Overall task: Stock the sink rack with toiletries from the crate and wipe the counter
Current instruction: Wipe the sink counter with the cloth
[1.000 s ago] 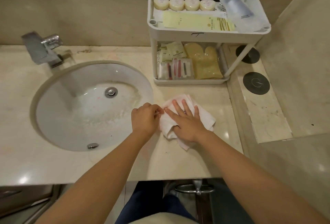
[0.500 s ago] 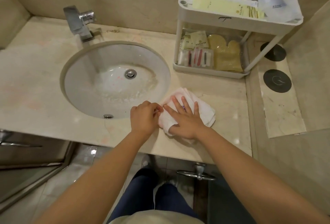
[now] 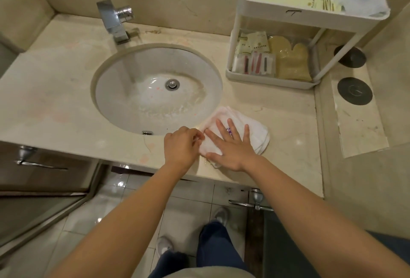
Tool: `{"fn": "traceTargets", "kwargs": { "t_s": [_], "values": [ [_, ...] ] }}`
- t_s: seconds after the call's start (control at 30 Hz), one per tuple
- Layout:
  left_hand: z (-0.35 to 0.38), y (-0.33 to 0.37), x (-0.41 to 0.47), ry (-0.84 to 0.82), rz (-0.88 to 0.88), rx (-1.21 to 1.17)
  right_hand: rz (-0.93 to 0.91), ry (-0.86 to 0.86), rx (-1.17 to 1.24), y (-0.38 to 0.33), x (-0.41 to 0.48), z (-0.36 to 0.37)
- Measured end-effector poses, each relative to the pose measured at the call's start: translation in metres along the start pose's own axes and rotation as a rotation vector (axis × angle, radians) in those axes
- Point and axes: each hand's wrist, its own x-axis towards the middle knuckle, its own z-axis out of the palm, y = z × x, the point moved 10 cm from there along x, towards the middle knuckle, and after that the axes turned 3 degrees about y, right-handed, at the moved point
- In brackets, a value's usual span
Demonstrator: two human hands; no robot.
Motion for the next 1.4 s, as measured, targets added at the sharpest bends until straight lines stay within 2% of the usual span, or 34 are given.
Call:
{"fn": "traceTargets", "kwargs": {
  "t_s": [0.43,0.8,1.1,1.4],
  "values": [
    [-0.008,-0.033,-0.04,-0.038,-0.011,-0.055,0.221,0.055,0.089,-0.035,-0.019,0.025],
    [-0.021,-0.07,-0.057,-0.063,-0.019,-0.057,0.189,-0.011,0.087,-0.075,-0.019,0.036],
    [-0.045,-0.125,-0.06,-0.032,-0.071,-0.04,0.142,-0.011,0.115,-0.132,-0.002,0.041],
    [-0.073,-0.186,-0.056,-0.014,-0.145,-0.01,0.081,-0.043,0.033,-0.195,0.024,0.039]
  ]
}}
